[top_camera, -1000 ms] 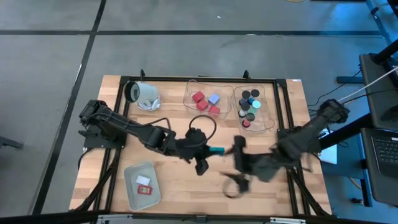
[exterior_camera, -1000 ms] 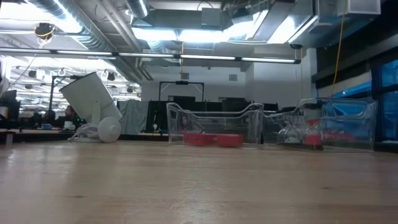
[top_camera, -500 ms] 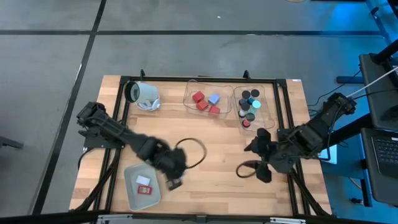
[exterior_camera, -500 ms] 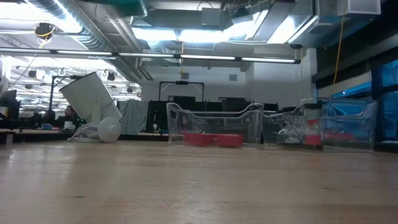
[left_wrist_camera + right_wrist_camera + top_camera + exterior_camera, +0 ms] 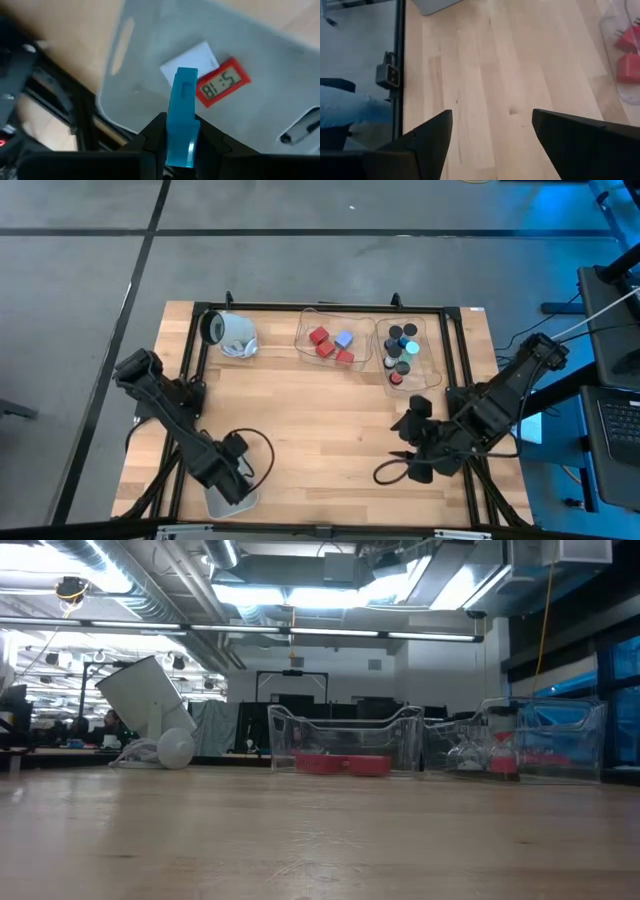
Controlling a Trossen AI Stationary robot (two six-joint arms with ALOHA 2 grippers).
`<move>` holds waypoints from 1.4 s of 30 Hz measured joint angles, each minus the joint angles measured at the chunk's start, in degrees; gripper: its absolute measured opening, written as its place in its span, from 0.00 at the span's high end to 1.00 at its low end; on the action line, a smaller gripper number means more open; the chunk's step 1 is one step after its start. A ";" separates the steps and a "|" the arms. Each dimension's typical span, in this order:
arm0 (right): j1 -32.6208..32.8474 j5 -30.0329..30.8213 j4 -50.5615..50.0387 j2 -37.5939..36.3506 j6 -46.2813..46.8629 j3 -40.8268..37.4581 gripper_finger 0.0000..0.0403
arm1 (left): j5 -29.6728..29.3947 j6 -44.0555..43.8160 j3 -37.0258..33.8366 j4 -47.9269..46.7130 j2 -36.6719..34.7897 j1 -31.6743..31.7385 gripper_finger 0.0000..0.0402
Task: Pick & Place Office items
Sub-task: Put the blue digital clock into the gray bin, then return to Home Position
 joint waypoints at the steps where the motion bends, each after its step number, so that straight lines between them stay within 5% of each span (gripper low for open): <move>1: -0.06 0.03 0.00 0.12 0.03 0.00 0.31 | 0.66 -0.02 -1.24 1.78 -0.03 -0.23 0.84; 9: 0.14 -0.13 0.06 0.28 2.02 0.00 0.31 | 2.82 6.42 -8.74 22.53 -0.01 -0.03 0.84; 19: 0.10 0.07 0.22 0.28 2.44 0.00 0.31 | 2.47 11.07 -14.01 32.09 -0.01 0.01 0.82; 32: 0.10 0.04 0.20 0.28 2.16 -0.02 0.31 | 3.09 11.09 -14.82 31.28 -0.01 0.01 0.61; 38: 0.11 0.03 0.20 0.28 1.98 -0.02 0.31 | 10.63 11.95 -14.82 22.28 -0.14 1.32 0.51; 42: 0.10 -0.36 0.20 0.28 2.23 -0.02 0.31 | 9.89 11.67 -14.82 19.10 -1.79 2.24 0.51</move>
